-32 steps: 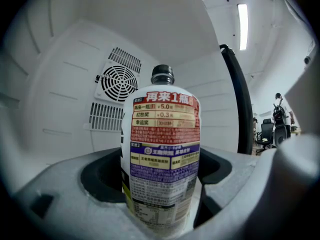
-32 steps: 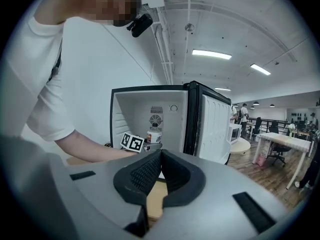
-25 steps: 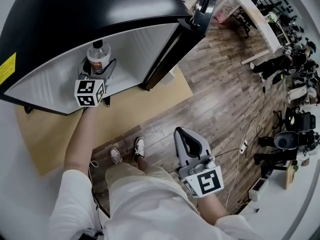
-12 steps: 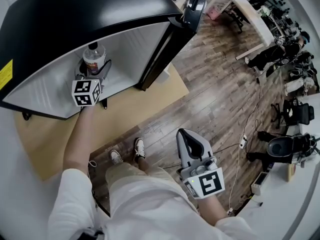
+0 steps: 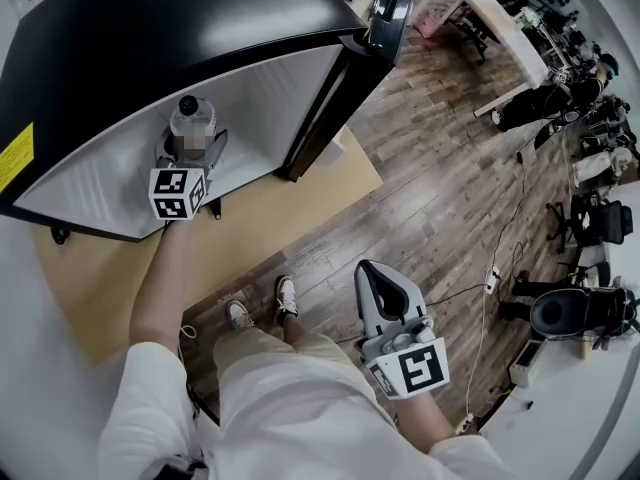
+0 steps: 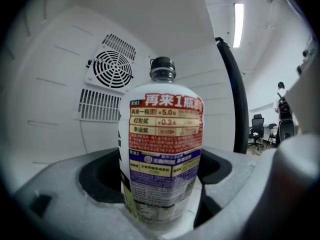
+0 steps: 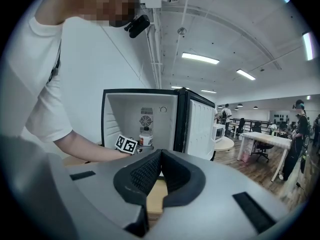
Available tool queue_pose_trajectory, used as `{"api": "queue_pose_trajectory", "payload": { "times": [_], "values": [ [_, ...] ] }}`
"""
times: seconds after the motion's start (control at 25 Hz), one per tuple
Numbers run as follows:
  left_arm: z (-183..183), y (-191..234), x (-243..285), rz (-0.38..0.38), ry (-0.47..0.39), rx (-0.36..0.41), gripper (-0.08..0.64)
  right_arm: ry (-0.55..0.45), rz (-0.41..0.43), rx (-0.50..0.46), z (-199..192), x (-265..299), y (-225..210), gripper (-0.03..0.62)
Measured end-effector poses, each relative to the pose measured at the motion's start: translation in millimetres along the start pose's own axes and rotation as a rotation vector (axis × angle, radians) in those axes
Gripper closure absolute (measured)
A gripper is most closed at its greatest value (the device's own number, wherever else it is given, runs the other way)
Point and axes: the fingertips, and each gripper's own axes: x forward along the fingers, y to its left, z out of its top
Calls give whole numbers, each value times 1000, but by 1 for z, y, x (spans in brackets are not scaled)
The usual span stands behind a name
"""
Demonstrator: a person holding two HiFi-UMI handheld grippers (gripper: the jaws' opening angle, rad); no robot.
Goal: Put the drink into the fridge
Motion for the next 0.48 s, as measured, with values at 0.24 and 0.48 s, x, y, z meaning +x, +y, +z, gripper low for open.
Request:
{"api": "queue_pose_trajectory", "payload": {
  "times": [0.24,0.48],
  "values": [
    [-7,-3,4,-43,27,18,139,-4,-5,13,-3,3,5,592],
    [-26,7,-8,-46,139,-39,49,-7,-18,22,-4,-1,4,592]
  ]
}}
